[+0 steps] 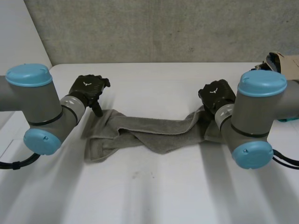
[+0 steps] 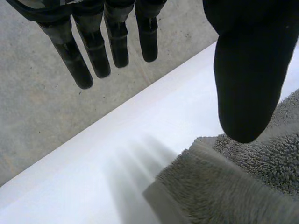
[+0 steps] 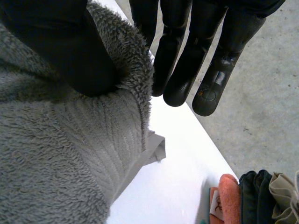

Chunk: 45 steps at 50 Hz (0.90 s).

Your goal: Fold the laundry.

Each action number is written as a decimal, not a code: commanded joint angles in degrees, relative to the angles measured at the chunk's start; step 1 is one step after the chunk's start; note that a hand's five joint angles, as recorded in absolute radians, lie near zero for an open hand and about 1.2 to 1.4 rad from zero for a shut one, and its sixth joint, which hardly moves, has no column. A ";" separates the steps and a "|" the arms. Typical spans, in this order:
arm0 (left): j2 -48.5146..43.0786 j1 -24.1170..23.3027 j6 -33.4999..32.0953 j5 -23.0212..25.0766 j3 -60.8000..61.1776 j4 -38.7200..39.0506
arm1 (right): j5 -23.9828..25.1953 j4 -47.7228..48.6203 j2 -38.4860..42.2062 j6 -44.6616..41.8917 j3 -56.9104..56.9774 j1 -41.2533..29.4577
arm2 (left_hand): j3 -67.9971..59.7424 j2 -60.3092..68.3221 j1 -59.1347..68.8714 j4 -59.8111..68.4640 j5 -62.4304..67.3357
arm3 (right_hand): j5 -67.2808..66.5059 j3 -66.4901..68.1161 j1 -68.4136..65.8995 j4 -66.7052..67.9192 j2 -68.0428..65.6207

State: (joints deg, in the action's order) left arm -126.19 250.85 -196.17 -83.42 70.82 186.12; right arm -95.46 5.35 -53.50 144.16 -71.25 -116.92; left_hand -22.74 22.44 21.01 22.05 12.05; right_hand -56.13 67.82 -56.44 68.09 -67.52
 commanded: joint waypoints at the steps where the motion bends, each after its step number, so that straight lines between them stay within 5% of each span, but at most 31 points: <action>1: 12.18 -1.77 -0.17 0.45 13.45 0.73 | -0.78 0.98 -4.59 1.38 -6.52 -0.51 | 1.09 -0.79 0.64 -0.39 -0.40 | -13.87 12.18 -23.56 11.91 -12.48; 11: 18.08 -2.91 -1.75 0.01 27.53 6.88 | 1.15 1.69 -7.06 2.97 -11.89 -0.33 | -2.27 2.57 4.01 2.97 2.96 | -13.87 12.18 -23.56 11.91 -12.48; 28: 3.67 0.25 -14.94 0.01 21.91 11.54 | 2.03 1.69 -7.15 2.97 -15.06 -0.24 | -3.28 3.58 5.01 3.98 3.97 | -13.87 12.18 -23.56 11.91 -12.48; 39: 0.15 0.25 -15.11 0.45 17.60 11.54 | 2.03 1.77 -7.15 2.88 -15.68 -0.33 | -28.81 29.10 30.54 29.50 29.50 | -13.87 12.18 -23.56 11.91 -12.48; 45: 0.33 0.08 -15.20 0.71 17.16 10.93 | 2.12 1.77 -6.97 2.00 -15.33 -0.33 | -30.54 30.83 32.27 31.23 31.23 | -13.87 12.18 -23.56 11.91 -12.48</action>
State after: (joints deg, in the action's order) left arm -126.11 251.06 -211.33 -82.96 88.46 197.61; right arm -93.43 7.12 -60.62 146.90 -86.94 -117.21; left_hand -45.74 45.78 45.48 45.80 34.91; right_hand -56.14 67.82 -56.44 68.09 -67.52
